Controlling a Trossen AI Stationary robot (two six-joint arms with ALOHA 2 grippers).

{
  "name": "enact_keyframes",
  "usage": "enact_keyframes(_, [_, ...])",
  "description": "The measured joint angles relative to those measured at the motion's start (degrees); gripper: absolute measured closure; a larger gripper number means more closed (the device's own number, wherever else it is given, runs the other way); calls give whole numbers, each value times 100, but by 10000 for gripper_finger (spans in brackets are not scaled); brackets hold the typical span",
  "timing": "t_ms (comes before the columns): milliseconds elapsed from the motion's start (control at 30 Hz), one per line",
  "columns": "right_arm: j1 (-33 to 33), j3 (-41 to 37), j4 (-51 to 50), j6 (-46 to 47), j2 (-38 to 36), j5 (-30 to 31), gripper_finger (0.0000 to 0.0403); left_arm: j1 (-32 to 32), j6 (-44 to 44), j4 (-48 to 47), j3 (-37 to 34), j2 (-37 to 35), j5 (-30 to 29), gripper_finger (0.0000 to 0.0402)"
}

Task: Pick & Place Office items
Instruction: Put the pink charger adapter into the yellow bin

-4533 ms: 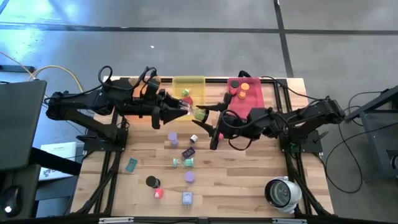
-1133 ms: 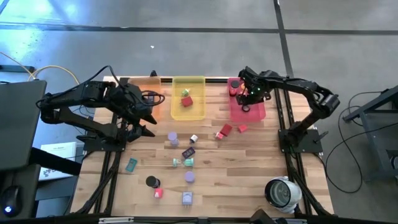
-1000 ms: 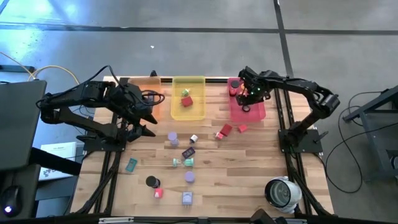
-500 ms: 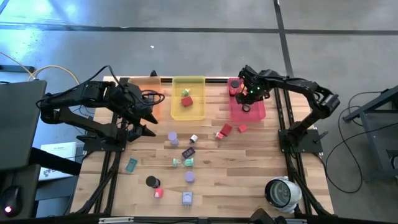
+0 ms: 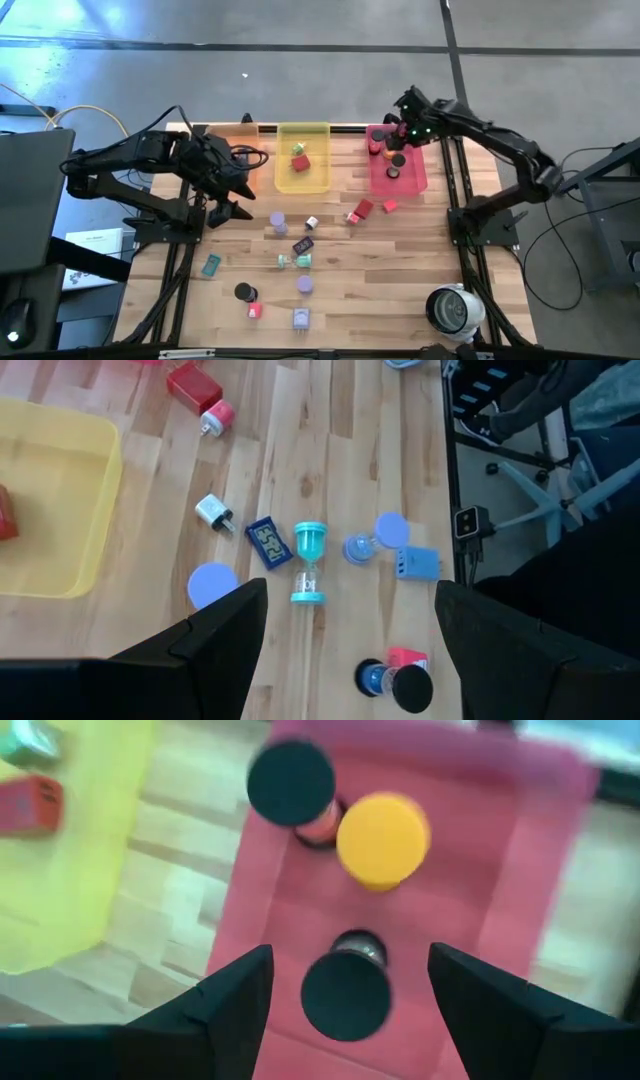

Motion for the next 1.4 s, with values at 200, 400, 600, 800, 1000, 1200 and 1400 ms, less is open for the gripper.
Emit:
enact_keyframes(200, [407,304,-27,-584,-890,-29,146,0,-152,-1,0,-2,4,119])
enact_keyframes(400, [992,326,269,-735,-1681,-757,147,0,-221,5,0,15,9,119])
enact_keyframes(600, [1529,319,264,-543,-1976,-1665,146,0,-502,112,0,62,15,119])
enact_keyframes(800, [2323,275,215,-609,-1958,-1949,147,-78,-682,141,-2,165,-4,119])
enact_keyframes(1000, [3145,275,276,-802,-1958,-1583,147,-456,-1049,243,-2,287,-159,119])
enact_keyframes(1200, [3822,275,335,-550,-1909,-1479,147,-1087,-1597,344,-2,522,-750,119])
enact_keyframes(1400, [4450,275,382,-543,-1548,-1206,147,-1829,-2189,467,-2,832,-1404,119])
